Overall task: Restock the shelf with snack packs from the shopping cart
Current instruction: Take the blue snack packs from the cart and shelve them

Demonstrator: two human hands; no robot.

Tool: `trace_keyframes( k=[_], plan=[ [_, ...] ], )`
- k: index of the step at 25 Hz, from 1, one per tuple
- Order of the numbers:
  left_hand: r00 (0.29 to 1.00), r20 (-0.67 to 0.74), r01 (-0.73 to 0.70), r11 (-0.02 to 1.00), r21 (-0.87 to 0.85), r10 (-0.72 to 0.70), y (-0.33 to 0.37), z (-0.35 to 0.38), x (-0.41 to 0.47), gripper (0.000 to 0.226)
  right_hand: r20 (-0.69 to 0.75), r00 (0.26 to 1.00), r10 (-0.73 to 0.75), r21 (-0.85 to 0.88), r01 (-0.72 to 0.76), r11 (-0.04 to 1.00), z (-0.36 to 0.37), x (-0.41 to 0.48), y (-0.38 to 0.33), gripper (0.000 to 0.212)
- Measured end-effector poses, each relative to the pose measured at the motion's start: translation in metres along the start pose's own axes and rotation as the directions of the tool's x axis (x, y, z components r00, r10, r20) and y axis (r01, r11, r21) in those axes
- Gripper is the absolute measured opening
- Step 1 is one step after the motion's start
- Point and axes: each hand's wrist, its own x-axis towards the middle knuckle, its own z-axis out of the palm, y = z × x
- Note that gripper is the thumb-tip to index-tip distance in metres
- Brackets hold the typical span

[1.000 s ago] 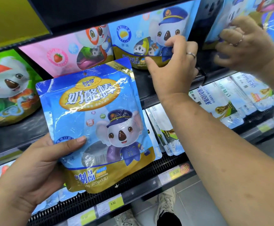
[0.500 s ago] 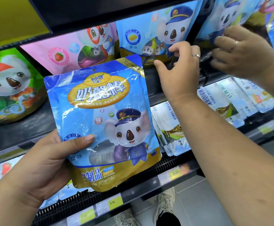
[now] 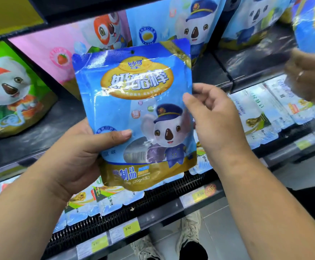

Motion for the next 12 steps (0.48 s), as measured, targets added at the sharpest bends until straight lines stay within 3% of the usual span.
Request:
trace_keyframes(
  k=[4, 7, 12],
  plan=[
    [1.0, -0.017, -0.022, 1.0, 0.001, 0.022, 0.007, 0.018, 0.018, 0.056, -0.027, 0.993, 0.114, 0.146, -0.109, 0.983, -0.01, 0.002, 0.007, 0.018],
    [0.989, -0.142, 0.024, 0.997, -0.068, -0.034, 0.012, 0.029, 0.033, 0.07, -0.111, 0.975, 0.194, 0.286, -0.155, 0.946, -0.016, 0.012, 0.005, 0.03],
    [0.972, -0.234, 0.002, 0.997, -0.073, -0.019, 0.017, 0.049, 0.047, 0.053, -0.158, 0.967, 0.2, 0.344, -0.136, 0.929, -0.024, 0.028, 0.002, 0.032]
  ],
)
